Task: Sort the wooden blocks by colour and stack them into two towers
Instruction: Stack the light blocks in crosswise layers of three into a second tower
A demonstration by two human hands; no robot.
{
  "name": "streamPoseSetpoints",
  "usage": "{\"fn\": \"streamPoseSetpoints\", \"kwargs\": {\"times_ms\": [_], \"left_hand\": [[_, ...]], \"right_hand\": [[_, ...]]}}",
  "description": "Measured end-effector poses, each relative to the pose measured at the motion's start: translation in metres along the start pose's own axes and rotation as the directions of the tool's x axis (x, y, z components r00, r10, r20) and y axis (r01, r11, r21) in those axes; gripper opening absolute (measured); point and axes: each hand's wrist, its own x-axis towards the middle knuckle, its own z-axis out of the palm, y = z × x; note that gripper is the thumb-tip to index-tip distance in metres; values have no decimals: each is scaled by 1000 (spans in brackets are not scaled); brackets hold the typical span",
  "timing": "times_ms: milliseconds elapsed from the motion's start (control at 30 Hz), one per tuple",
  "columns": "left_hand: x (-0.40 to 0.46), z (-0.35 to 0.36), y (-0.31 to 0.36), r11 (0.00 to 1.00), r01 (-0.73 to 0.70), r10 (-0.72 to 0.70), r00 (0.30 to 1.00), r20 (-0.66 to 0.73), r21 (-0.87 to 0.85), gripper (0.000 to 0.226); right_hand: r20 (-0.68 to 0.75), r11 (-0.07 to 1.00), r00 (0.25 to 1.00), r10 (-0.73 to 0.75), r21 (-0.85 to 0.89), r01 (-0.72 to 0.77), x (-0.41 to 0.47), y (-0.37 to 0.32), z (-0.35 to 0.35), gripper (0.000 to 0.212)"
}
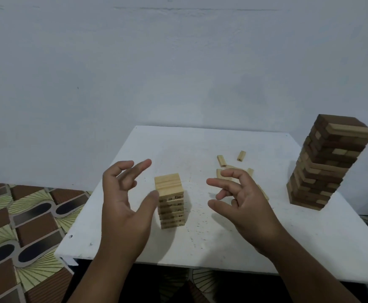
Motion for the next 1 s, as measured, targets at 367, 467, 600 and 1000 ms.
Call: {"fn": "streamPoseSetpoints", "kwargs": {"times_ms": [367,467,600,1000], "left_hand": [[-34,89,24,998,-61,54,951,303,15,52],[-42,114,8,985,-26,-55,892,449,172,46],[-45,138,-16,934,-90,-133,811,570,346,49],[-33,144,-54,710,-286,-127,847,517,644,29]], "right_hand": [[-266,943,964,-22,-325,-68,-32,45,-71,37],[-277,900,960,39,-408,-154,-29,62,-72,35],[-206,811,978,-36,-578,-92,-23,78,-68,33],[-112,665,994,-14,-743,-75,-11,81,-66,47]]}}
